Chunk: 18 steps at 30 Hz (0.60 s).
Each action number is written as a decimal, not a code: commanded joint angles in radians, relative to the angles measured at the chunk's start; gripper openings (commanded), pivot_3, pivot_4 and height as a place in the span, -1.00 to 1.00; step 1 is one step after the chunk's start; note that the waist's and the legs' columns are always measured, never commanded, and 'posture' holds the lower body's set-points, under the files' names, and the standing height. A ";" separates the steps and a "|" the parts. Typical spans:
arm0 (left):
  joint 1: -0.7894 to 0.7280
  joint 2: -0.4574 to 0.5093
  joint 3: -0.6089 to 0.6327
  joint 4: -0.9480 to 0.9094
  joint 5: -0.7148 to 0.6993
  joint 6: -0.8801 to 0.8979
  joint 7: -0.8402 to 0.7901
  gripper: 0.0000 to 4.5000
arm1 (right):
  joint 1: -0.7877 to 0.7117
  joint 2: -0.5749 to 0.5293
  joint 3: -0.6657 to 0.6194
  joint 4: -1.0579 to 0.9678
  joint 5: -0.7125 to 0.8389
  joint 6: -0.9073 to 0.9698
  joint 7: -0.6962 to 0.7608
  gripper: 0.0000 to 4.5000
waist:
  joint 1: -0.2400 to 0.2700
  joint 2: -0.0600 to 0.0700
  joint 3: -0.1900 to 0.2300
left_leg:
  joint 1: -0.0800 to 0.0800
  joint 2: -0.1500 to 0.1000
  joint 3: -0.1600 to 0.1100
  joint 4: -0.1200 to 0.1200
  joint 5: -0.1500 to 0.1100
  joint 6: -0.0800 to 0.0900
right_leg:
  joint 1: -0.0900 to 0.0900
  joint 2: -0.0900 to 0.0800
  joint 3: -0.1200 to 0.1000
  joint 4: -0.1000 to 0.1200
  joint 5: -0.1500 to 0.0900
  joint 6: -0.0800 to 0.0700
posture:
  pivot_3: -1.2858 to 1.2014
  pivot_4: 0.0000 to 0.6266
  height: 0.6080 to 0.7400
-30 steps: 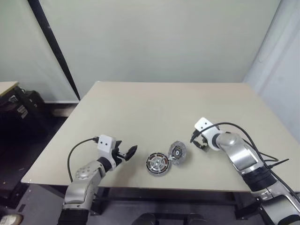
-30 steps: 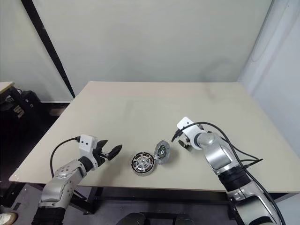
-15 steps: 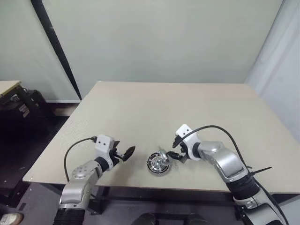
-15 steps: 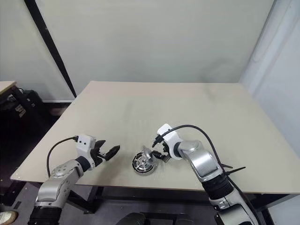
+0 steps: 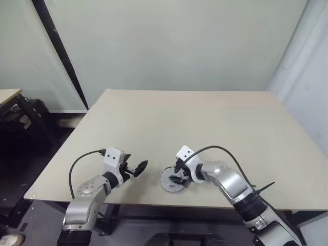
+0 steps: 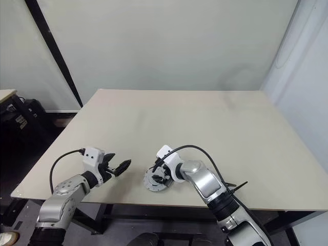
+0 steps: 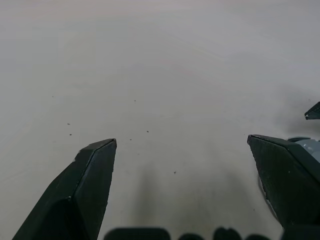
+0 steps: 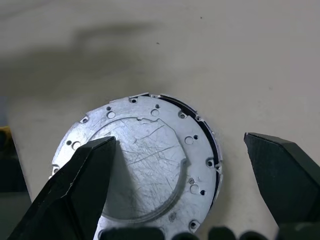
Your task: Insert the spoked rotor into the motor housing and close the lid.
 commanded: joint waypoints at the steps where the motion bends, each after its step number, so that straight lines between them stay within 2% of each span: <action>1: -0.008 0.012 0.021 -0.045 -0.003 -0.003 0.005 1.00 | -0.056 -0.042 -0.037 -0.020 0.047 -0.049 0.103 1.00 | 0.000 0.000 0.000 | 0.000 0.000 0.000 0.000 0.000 0.000 | 0.000 0.000 0.000 0.000 0.000 0.000 | 0.03 -1.00 1.00; 9: 0.008 0.057 -0.017 -0.063 0.002 0.038 -0.048 1.00 | -0.066 -0.105 0.026 0.040 0.047 -0.176 0.285 1.00 | -0.006 0.000 0.000 | 0.000 0.000 -0.001 -0.001 0.000 0.000 | 0.000 0.000 -0.001 0.000 0.000 0.000 | 0.03 -1.00 1.00; 18: 0.056 0.144 -0.067 -0.148 -0.060 0.176 -0.184 1.00 | -0.088 -0.072 0.060 0.171 -0.010 -0.299 0.305 1.00 | -0.008 0.000 0.000 | 0.000 0.001 0.000 0.000 0.000 0.000 | 0.000 0.000 -0.001 0.000 0.000 0.000 | 0.03 -1.00 1.00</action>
